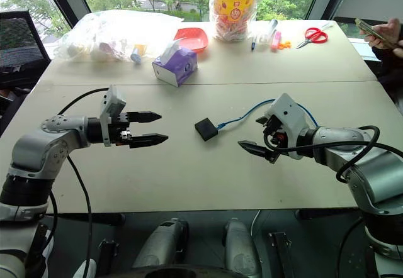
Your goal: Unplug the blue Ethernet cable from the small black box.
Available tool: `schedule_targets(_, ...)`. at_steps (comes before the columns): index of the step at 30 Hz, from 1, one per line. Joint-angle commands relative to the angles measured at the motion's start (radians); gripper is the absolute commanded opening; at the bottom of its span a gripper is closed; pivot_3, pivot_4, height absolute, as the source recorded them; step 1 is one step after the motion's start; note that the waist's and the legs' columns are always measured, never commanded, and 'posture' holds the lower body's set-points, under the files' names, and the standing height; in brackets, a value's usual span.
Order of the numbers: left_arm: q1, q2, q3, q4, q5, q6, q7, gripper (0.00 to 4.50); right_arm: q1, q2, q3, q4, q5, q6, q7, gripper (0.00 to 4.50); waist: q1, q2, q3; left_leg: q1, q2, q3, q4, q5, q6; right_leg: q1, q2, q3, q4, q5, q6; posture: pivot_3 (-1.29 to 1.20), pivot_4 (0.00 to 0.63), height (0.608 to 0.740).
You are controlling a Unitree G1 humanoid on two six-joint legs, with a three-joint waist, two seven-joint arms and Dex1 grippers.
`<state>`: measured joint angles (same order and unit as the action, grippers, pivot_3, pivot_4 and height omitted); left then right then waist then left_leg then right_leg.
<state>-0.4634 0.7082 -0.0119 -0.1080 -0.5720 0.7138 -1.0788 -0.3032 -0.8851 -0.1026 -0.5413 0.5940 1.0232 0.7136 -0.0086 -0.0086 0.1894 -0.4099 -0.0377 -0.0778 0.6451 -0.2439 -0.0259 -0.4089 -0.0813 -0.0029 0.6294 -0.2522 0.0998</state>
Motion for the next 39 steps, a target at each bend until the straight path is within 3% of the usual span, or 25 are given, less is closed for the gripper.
schedule_targets(1,0.002,0.017,0.033,-0.038,-0.019,0.001,-0.002,4.48,-0.022,-0.015,-0.012,0.002,0.000,-0.016,0.007,4.50,0.000,0.000,0.000,0.000,0.000,0.000,0.000,0.000,0.000,0.000,0.000,0.000,0.000,0.000,0.000,0.00,0.150,0.740)
schedule_targets(19,-0.001,0.001,0.017,-0.037,0.000,-0.018,0.028,4.48,-0.081,-0.054,0.061,0.086,-0.064,-0.047,0.039,4.50,-0.001,0.000,0.000,0.000,0.000,0.000,0.001,0.000,0.000,0.000,0.000,0.000,0.000,0.000,0.000,0.00,0.150,0.740)
schedule_targets(28,0.009,-0.005,0.018,-0.048,0.005,-0.045,0.047,4.48,-0.431,0.015,0.422,0.515,-0.351,-0.345,0.248,4.50,-0.006,0.000,0.000,0.001,0.000,0.002,0.000,0.000,0.000,-0.001,0.002,0.001,0.001,0.001,0.001,0.00,0.150,0.740)
schedule_targets(32,0.013,-0.007,0.030,-0.058,0.005,-0.048,0.066,4.48,-0.577,0.094,0.581,0.732,-0.498,-0.505,0.382,4.50,-0.006,0.000,0.000,0.000,0.000,0.003,0.000,0.000,0.000,-0.002,0.001,0.001,0.001,0.002,0.003,0.00,0.150,0.740)
schedule_targets(39,0.060,0.007,0.058,-0.110,-0.003,-0.042,0.095,4.48,-0.713,0.241,0.677,1.039,-0.659,-0.733,0.487,4.50,-0.006,0.001,0.000,0.000,-0.001,0.002,0.000,0.000,0.000,-0.002,0.001,0.001,0.002,0.003,0.004,0.00,0.150,0.740)
